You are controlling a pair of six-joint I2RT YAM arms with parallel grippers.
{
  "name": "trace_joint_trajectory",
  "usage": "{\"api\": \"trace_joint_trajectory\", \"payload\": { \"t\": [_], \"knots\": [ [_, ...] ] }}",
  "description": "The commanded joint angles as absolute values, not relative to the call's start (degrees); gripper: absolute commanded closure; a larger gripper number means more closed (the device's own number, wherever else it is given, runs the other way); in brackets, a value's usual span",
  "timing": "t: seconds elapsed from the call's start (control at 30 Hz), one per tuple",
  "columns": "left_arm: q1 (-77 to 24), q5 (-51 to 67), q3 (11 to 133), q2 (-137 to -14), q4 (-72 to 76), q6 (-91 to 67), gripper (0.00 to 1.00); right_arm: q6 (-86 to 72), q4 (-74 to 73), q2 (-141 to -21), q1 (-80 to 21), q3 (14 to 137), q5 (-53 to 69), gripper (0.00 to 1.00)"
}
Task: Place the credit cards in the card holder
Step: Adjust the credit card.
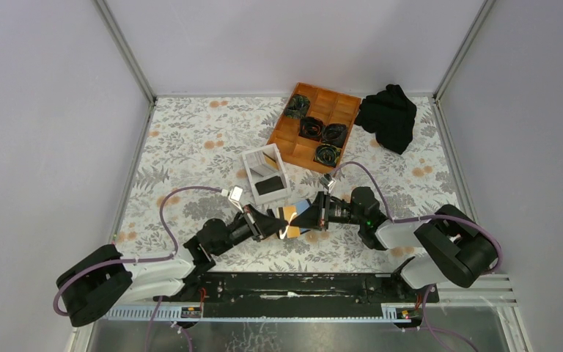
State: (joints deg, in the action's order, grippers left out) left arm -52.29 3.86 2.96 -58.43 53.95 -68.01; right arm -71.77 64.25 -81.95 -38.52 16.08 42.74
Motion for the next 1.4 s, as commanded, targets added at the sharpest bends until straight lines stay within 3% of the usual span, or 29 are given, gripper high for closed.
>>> {"api": "trace_joint_trajectory", "payload": {
  "t": [0.0,0.2,0.27,0.33,0.5,0.87,1.37],
  "knots": [
    [-51.9,3.31,2.87,-57.99,53.29,-66.45,1.0,-72.5,68.92,-83.15,-39.03,16.19,43.75,1.0],
    [-51.86,2.19,3.27,-59.84,52.94,-67.05,1.0,-72.81,70.35,-84.11,-39.02,15.92,43.68,1.0],
    [-51.92,1.04,3.4,-59.97,51.69,-67.22,1.0,-72.29,69.93,-83.88,-39.02,15.74,43.47,0.8],
    [-51.86,-0.31,3.74,-59.55,49.91,-67.32,1.0,-70.81,67.93,-83.22,-38.94,15.8,42.89,0.7],
    [-52.26,-5.11,6.4,-57.22,40.59,-67.51,1.0,-63.67,55.75,-78.52,-38.93,16.53,38.92,0.59],
    [-55.02,-14.1,14.35,-60.25,28.43,-66.61,1.0,-50.35,32.24,-67.04,-38.93,19.42,26.91,0.58],
    [-60.77,-22.88,33.87,-75.82,10.58,-65.31,1.0,-44.52,18.25,-61.87,-38.94,21.0,13.7,0.67]
  ]
}}
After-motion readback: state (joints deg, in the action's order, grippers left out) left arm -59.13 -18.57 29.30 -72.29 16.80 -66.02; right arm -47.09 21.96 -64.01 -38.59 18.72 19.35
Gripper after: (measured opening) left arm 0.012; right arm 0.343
